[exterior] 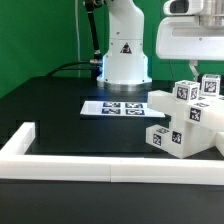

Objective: Assemble chair

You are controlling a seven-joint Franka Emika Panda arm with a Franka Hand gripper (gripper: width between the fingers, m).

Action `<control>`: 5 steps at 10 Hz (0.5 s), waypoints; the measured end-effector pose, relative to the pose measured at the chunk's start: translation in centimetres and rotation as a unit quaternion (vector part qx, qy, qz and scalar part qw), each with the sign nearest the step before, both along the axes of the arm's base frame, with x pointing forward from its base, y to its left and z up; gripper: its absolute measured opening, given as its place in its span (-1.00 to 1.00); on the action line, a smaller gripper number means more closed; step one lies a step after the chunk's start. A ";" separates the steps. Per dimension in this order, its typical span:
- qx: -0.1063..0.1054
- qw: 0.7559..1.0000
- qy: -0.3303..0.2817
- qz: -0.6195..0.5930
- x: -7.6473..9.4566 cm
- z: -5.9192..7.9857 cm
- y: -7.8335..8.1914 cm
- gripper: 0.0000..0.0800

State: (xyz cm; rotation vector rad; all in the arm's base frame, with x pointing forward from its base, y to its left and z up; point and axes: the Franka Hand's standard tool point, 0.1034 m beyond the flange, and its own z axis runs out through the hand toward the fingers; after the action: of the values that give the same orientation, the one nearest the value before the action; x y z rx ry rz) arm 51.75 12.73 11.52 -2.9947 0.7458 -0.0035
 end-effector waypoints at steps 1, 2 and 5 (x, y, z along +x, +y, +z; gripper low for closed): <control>0.002 1.000 0.001 -0.023 0.0 0.0 0.0 -0.28; 0.006 0.998 0.004 -0.069 0.0 0.0 0.1 -0.28; 0.011 0.986 0.010 -0.167 0.0 0.0 0.1 -0.28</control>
Offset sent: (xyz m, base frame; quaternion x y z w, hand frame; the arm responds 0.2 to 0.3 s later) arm -0.0005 0.0002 -0.0006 -0.0009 -0.0055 0.2052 0.9787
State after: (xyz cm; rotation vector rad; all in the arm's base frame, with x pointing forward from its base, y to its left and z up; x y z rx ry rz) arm 51.76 12.87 11.53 -2.8144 1.2292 0.0206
